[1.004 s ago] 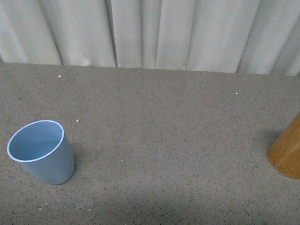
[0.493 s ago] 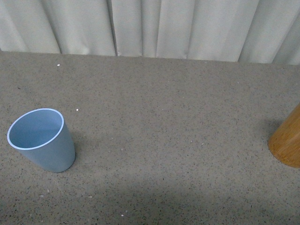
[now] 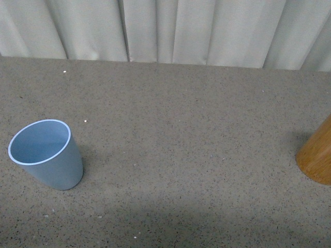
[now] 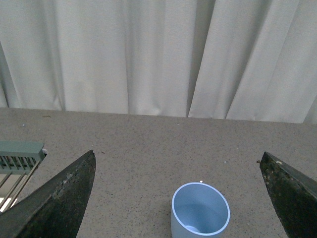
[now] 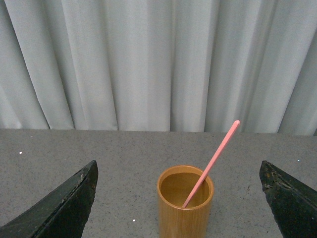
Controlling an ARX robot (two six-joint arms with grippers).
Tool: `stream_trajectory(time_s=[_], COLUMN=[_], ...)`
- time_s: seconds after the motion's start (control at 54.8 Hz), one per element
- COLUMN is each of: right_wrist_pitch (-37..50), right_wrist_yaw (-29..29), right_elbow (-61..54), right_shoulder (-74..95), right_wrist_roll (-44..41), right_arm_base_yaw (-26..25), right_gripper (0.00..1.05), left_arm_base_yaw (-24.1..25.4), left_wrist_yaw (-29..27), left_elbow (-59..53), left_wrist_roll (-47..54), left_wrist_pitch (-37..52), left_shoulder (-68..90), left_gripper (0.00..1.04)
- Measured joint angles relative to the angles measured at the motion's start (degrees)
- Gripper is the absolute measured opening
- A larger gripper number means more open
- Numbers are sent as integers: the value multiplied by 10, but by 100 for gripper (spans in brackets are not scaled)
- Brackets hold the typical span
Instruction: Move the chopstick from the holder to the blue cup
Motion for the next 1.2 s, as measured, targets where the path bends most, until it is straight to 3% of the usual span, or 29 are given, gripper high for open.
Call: stream_trajectory(time_s=[0.767,0.785,0.84,0.876,0.913,1.022,1.205], right_wrist_pitch=[0,0,0,0,0,0,0], right_wrist_yaw=[0,0,0,-1,0,0,0], right_elbow=[0,0,0,0,0,0,0], right_shoulder=[0,0,0,0,0,0,0], right_wrist_roll=[0,0,0,0,0,0,0], right_arm_base_yaw=[0,0,0,0,0,-1,-1], right_gripper=[95,95,95,95,95,95,95], left_arm_base_yaw=[0,3,30,24,4,-38,-108], left_wrist_yaw=[0,5,147,214,227,187,101], left_elbow=[0,1,38,52,51,52,52], left_wrist_roll=[0,-2,-72,-133,-180,-269,-302], left_wrist_pitch=[0,-3,-102,-144,-143,-75,26], left_shoulder=[0,3,62,116,154,238,365], left_gripper=[98,98,98,98,98,98,98])
